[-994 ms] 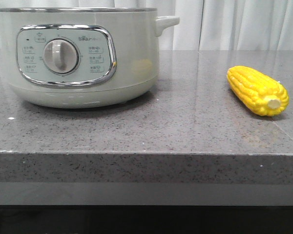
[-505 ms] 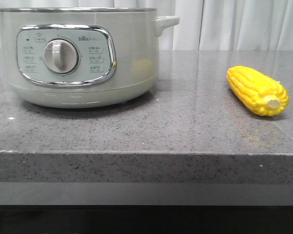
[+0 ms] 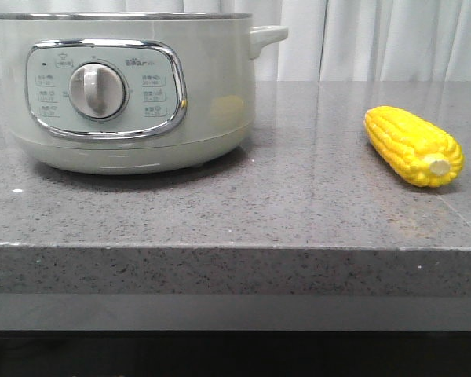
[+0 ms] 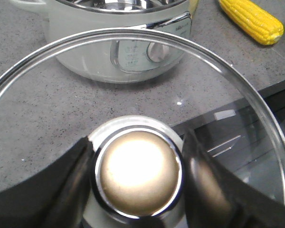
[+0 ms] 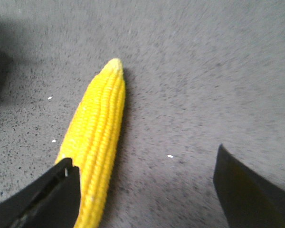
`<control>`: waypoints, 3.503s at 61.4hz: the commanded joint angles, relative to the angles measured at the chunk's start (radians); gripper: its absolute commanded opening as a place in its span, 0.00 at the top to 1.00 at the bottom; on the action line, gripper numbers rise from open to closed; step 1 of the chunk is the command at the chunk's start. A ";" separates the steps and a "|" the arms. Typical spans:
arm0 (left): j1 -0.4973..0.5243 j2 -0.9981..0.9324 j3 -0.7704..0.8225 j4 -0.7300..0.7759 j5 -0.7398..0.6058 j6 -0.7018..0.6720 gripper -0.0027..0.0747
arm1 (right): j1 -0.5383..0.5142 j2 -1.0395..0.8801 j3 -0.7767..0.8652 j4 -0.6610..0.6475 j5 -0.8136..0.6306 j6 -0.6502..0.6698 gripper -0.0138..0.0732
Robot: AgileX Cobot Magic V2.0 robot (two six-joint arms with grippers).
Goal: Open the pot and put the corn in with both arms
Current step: 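Lower the right gripper onto the yellow corn cob and grasp it, then lift the corn with the right gripper and lower it into the pot, then open the right gripper to release the corn and withdraw it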
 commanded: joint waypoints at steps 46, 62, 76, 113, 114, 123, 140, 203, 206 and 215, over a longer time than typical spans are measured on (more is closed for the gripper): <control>-0.005 -0.036 -0.022 -0.025 -0.156 -0.007 0.64 | 0.077 0.456 -0.374 0.145 0.131 -0.008 0.55; -0.005 -0.036 -0.022 -0.025 -0.156 -0.007 0.64 | 0.095 0.438 -0.574 0.146 0.170 -0.053 0.55; -0.005 -0.036 -0.022 -0.025 -0.156 -0.007 0.64 | 0.252 0.501 -0.832 0.146 0.162 -0.112 0.55; -0.005 -0.036 -0.022 -0.025 -0.156 -0.007 0.64 | 0.502 0.832 -1.204 0.146 0.202 -0.132 0.24; -0.005 -0.036 -0.022 -0.025 -0.156 -0.007 0.64 | 0.502 0.832 -1.204 0.146 0.205 -0.132 0.23; -0.005 -0.036 -0.022 -0.025 -0.156 -0.007 0.64 | 0.502 0.832 -1.204 0.146 0.206 -0.132 0.21; -0.005 -0.036 -0.022 -0.025 -0.156 -0.007 0.64 | 0.501 0.829 -1.232 0.145 0.252 -0.132 0.32; -0.005 -0.036 -0.022 -0.025 -0.156 -0.007 0.64 | 0.082 0.363 -0.778 0.005 0.143 -0.136 0.92; -0.005 -0.036 -0.022 -0.025 -0.156 -0.007 0.64 | 0.059 0.301 -0.688 0.000 0.086 -0.146 0.92; -0.005 -0.036 -0.022 -0.025 -0.156 -0.007 0.64 | 0.029 0.120 -0.441 -0.003 -0.063 -0.183 0.92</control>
